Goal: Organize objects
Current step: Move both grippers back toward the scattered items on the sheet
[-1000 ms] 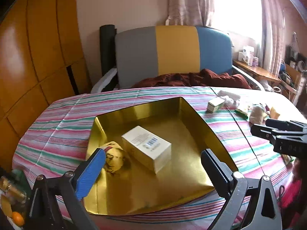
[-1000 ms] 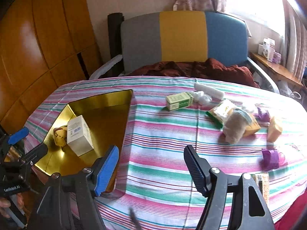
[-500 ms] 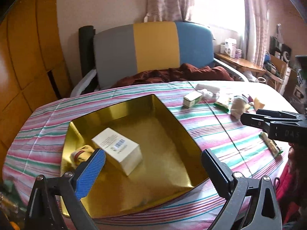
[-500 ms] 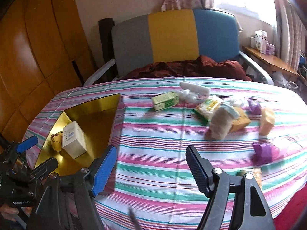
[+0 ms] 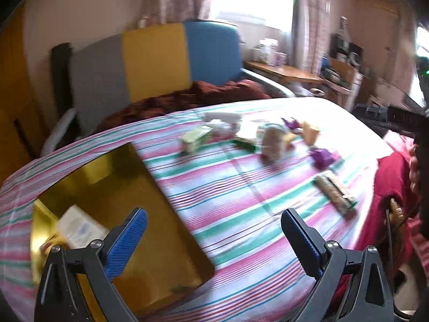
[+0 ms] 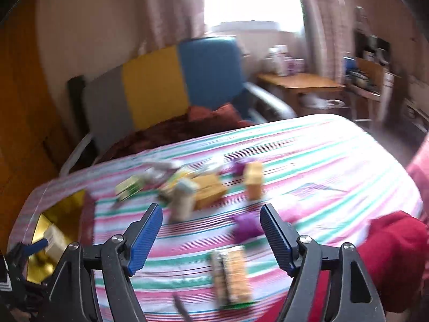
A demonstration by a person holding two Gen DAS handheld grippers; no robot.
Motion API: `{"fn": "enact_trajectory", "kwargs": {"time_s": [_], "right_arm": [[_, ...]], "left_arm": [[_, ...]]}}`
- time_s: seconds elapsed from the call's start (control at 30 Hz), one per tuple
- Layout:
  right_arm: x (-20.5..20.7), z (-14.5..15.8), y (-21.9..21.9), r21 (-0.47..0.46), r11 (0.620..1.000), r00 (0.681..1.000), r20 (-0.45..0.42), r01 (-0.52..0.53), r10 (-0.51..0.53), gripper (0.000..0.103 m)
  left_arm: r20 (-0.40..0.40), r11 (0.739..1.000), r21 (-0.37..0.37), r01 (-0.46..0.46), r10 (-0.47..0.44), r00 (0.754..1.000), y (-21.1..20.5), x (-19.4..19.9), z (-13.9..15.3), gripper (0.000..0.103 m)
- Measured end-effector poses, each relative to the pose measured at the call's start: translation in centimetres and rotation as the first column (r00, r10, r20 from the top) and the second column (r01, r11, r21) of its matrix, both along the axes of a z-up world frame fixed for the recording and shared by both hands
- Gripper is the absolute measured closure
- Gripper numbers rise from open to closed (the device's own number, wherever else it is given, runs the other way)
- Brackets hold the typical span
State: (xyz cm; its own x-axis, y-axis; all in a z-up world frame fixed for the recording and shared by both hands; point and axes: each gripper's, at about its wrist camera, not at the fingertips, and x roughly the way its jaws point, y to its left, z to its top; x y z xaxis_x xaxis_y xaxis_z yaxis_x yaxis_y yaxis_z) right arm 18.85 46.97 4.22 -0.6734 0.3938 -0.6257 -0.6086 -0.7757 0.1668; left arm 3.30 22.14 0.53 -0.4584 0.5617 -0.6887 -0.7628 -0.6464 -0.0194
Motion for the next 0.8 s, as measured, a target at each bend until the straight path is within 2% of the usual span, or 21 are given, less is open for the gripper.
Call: {"fn": "enact_trajectory", "kwargs": {"time_s": [0.17,0.27,0.33,0.4,0.63,0.8], "right_arm": [[3.0,0.0,2.6,-0.023,0.996,0.996,-0.011,0.09,-0.09,0.026],[4.2,-0.3,3.3,-0.031,0.994,0.994,-0.011,0.108,-0.109,0.026],[4.9,-0.4,3.5,-0.038,0.993,0.993,-0.018,0.113,-0.114,0.026],[5.6,-0.5,3.8,-0.043,0.992,0.992,-0.025,0.122,-0.123,0.026],[7.3,-1.8,5.3,-0.093,0.984,0.988,-0.031,0.149,-0.153,0.025],[7.5,-2.6,5.6,-0.119,0.981,0.987,-0.029,0.152,-0.157,0.025]], "left_arm": [[0.075,0.99,-0.007,0.141,-0.14,0.987,6.1,0.8,-0.7,0.003],[0.144,0.978,-0.025,0.209,-0.204,0.968,10.0,1.1,-1.8,0.006],[0.214,0.968,-0.028,0.25,-0.239,0.947,12.9,1.2,-2.5,0.011],[0.259,0.962,-0.029,0.27,-0.254,0.932,14.8,1.4,-3.1,0.014],[0.371,0.944,-0.055,0.324,-0.282,0.885,20.9,2.8,-5.4,0.016],[0.41,0.939,-0.081,0.334,-0.274,0.87,23.5,3.4,-6.6,0.016]]}}
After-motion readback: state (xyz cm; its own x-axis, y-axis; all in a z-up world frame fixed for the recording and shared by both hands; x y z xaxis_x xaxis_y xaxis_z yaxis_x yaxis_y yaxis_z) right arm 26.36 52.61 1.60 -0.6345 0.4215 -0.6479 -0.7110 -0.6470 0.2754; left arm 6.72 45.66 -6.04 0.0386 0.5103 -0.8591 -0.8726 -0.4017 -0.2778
